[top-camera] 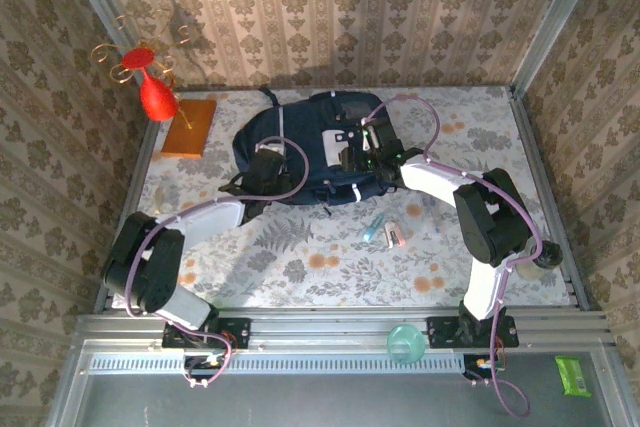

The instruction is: Pack the student bag

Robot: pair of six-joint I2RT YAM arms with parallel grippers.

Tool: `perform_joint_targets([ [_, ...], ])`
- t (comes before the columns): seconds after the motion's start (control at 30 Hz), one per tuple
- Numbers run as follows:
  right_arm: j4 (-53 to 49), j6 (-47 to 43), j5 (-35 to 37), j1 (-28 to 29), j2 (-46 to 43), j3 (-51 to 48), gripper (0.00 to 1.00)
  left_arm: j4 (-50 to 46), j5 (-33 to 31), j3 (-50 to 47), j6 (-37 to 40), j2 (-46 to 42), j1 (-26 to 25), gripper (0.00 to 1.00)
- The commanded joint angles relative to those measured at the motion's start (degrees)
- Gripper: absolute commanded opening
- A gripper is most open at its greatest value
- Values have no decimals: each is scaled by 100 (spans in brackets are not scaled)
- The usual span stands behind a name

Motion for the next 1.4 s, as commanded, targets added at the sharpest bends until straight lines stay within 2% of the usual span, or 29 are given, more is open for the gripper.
perform_joint_targets([
  [0.0, -868, -28, 296, -184, 191, -278, 66, -224, -205, 289, -171, 183, -59, 81],
  [0.27, -859, -42, 287, -193, 213, -292, 66, -279, -842, 584, -212, 579, -148, 81],
  [0.37, -850, -46, 287, -209, 194, -307, 66, -252, -1018, 608, -240, 617, -183, 75],
  [0.83, -841, -54, 237, -234, 179, -295, 66, -62, -994, 405, -256, 349, -114, 42],
  [1.37, -824, -49, 232, -242, 145, -340, 66, 270, -715, 88, -621, 313, 45, 21],
])
